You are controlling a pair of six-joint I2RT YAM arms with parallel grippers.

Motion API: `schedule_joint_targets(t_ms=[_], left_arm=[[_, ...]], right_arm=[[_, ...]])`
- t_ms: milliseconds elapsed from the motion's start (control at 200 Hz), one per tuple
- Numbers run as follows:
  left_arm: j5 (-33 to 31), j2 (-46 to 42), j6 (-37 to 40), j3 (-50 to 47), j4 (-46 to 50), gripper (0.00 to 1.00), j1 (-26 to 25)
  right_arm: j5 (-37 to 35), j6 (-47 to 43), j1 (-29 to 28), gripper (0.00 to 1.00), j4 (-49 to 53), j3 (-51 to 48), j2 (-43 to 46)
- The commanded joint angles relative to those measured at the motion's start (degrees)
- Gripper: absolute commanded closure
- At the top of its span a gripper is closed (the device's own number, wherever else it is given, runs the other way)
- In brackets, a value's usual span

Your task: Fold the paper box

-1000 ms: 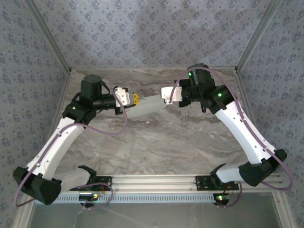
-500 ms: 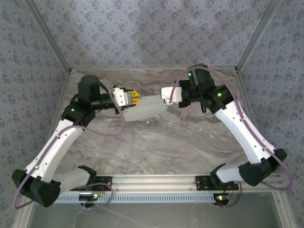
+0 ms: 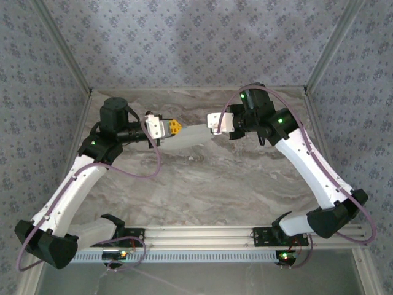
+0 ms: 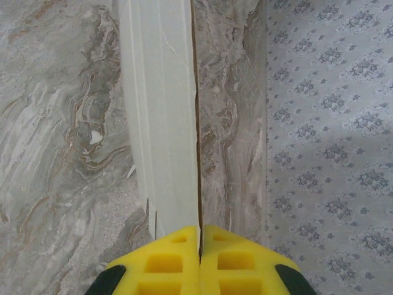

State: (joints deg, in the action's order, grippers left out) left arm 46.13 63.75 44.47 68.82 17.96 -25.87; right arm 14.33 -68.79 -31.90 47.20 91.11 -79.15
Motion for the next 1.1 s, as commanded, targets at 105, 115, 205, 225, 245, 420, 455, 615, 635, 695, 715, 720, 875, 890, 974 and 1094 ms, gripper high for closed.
schedule_joint_targets(t_ms=[105, 115, 205, 225, 245, 420, 455, 615, 635, 695, 715, 720, 875, 890, 974, 1094], left_arm=[[3.3, -1.0, -0.7, 0.1, -1.4, 1.00, -0.2], [3.3, -1.0, -0.9, 0.1, -1.5, 1.00, -0.1], [3.0, -0.8, -1.9, -0.1, -3.3, 1.00, -0.1], [2.9, -0.7, -2.2, -0.2, -3.9, 1.00, -0.1], [2.8, -0.7, -2.6, -0.3, -4.4, 1.00, -0.1], [2.8, -0.3, -3.3, -0.4, -5.4, 1.00, -0.7], [2.7, -0.2, -2.8, -0.3, -5.0, 1.00, -1.0], [1.5, 0.1, -1.6, 0.0, -3.7, 1.00, -2.4], [1.4, 0.2, -1.5, 0.1, -3.5, 1.00, -2.5], [0.8, 0.3, -1.0, 0.1, -3.1, 1.00, -3.1], [0.7, 0.4, -0.8, 0.1, -3.0, 1.00, -3.2], [0.7, 0.4, -0.8, 0.1, -2.9, 1.00, -3.2], [-0.6, 0.4, 0.4, 0.0, -1.9, 1.00, -3.7], [-0.6, 0.4, 0.5, 0.0, -1.9, 1.00, -3.6], [-1.3, 0.2, 0.4, -0.3, -2.4, 1.00, -3.7], [-2.0, 0.2, -0.1, -0.7, -3.1, 1.00, -3.6]], right_arm=[[-0.1, 1.3, -0.1, 0.99, 1.6, 1.2, -0.1], [0.0, 1.4, -0.1, 0.96, 1.5, 1.2, -0.1], [0.9, 2.0, -0.4, 0.73, 1.0, 1.0, 0.0], [1.2, 2.1, -0.6, 0.70, 1.0, 1.0, 0.0], [1.4, 2.4, -0.9, 0.67, 1.0, 1.0, -0.1], [-0.1, 2.6, -4.9, 0.59, 0.4, 1.8, -2.2], [-1.1, 2.1, -5.8, 0.59, 0.5, 2.1, -2.9], [-2.0, 2.0, -8.8, 0.60, 1.7, 6.2, -6.7], [-2.0, 2.1, -9.1, 0.59, 1.7, 6.6, -7.2], [-1.8, 2.8, -10.0, 0.59, 1.4, 8.0, -8.1], [-1.7, 3.0, -10.2, 0.59, 1.5, 8.3, -8.3], [-1.6, 3.0, -10.2, 0.59, 1.5, 8.4, -8.4], [1.1, 5.4, -11.0, 0.59, 2.2, 10.9, -9.0], [1.6, 5.7, -11.0, 0.60, 2.3, 11.2, -8.9], [4.0, 7.1, -11.1, 0.67, 2.4, 11.5, -8.3], [5.7, 8.0, -11.1, 0.79, 2.9, 11.5, -7.9]])
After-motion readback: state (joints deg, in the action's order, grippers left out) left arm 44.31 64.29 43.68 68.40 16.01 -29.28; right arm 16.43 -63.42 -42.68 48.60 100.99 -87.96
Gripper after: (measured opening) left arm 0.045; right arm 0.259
